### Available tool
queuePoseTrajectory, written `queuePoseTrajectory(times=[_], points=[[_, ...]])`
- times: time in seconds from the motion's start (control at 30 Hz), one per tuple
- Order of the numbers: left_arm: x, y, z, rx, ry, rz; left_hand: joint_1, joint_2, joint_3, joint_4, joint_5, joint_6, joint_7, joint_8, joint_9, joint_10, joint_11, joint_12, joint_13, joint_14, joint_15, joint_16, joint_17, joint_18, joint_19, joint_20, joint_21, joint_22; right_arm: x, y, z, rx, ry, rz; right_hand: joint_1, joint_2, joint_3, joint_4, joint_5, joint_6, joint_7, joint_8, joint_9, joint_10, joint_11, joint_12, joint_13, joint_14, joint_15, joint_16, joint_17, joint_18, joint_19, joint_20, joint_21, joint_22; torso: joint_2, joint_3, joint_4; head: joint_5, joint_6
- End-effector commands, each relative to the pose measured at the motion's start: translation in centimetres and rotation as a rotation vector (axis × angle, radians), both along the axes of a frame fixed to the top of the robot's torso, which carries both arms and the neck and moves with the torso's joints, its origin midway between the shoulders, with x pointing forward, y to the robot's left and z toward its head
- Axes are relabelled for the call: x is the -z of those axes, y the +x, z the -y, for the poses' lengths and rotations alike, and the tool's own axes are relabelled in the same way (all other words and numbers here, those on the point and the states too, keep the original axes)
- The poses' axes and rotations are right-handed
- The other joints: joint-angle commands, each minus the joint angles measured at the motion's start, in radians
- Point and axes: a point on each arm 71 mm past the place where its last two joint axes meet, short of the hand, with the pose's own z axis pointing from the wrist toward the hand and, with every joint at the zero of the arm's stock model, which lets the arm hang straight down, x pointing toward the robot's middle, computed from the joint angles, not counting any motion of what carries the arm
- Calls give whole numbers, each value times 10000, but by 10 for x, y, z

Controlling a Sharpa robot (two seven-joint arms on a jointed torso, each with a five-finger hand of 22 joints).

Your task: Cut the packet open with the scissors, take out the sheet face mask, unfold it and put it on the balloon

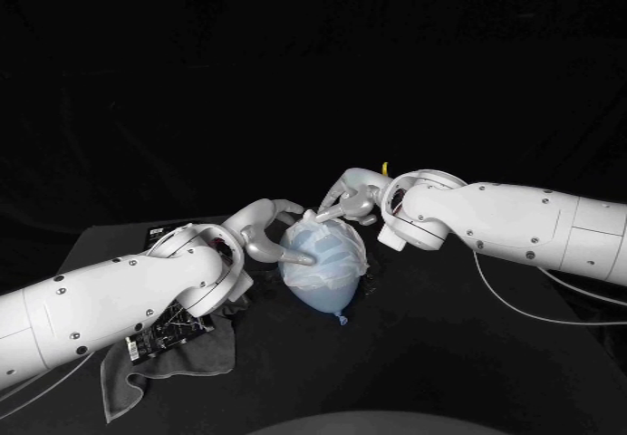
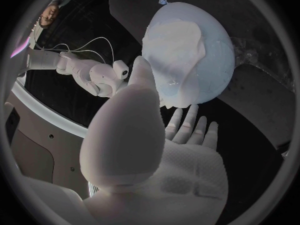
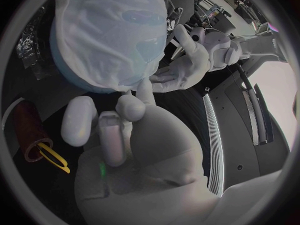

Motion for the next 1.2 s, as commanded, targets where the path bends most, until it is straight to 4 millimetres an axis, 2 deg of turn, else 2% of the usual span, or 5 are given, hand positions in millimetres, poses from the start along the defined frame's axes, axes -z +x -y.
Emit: queuePoseTrajectory(times=[0.03,0.13,0.27,0.37,1.2], points=[[-1,-1,3,215,25,38,108,22,63,12,-51,67,1375,66,15,74,-1,67,-12,-19,-63,35,14,197,-71,25,-32,15,-1,-1,-2,-211,-602,464,333,95,101,-190,-46,208,-73,92,51,1080,-85,5699,5937,1068,-1,70,2627,-55,14,39,107,83,6,-3,-3,-14,-7],[-1,-2,3,227,21,39,122,23,67,13,-51,85,1370,74,19,86,-7,75,-14,-10,-70,47,18,208,-72,25,-32,15,-2,-1,-3,-156,-600,608,451,239,195,-304,-45,512,-196,245,123,1080,-181,5699,5937,1068,-72,70,2627,-70,57,-5,180,175,8,-3,-5,-6,-21],[-1,-2,4,256,21,28,133,26,74,13,-52,111,1366,91,26,97,-12,81,-15,-1,-76,60,23,217,-74,24,-32,15,-4,-1,-4,-26,-408,812,697,491,420,-630,-41,1185,-602,655,361,1080,-529,5699,5937,1068,-359,70,2627,-72,69,-232,226,252,2,-3,0,5,-28],[-1,-2,4,268,25,19,157,29,95,12,-51,134,1360,99,32,113,-21,91,-18,5,-87,66,26,234,-72,24,-30,16,-5,-2,-3,95,-177,921,759,571,523,-782,-40,1297,-747,799,472,1080,-662,5699,5937,1068,-481,70,2627,-77,75,-350,243,286,5,-1,-3,14,-34],[0,-2,1,235,93,-43,216,37,164,11,-52,165,1347,103,40,135,-39,104,-29,15,-111,82,33,265,-80,27,-30,16,-17,-12,13,984,1361,1585,235,495,270,-1079,-45,1357,-1077,1767,1462,1080,-973,5699,5937,1068,-777,70,2627,-84,61,-666,212,351,11,1,-1,-1,-12]])
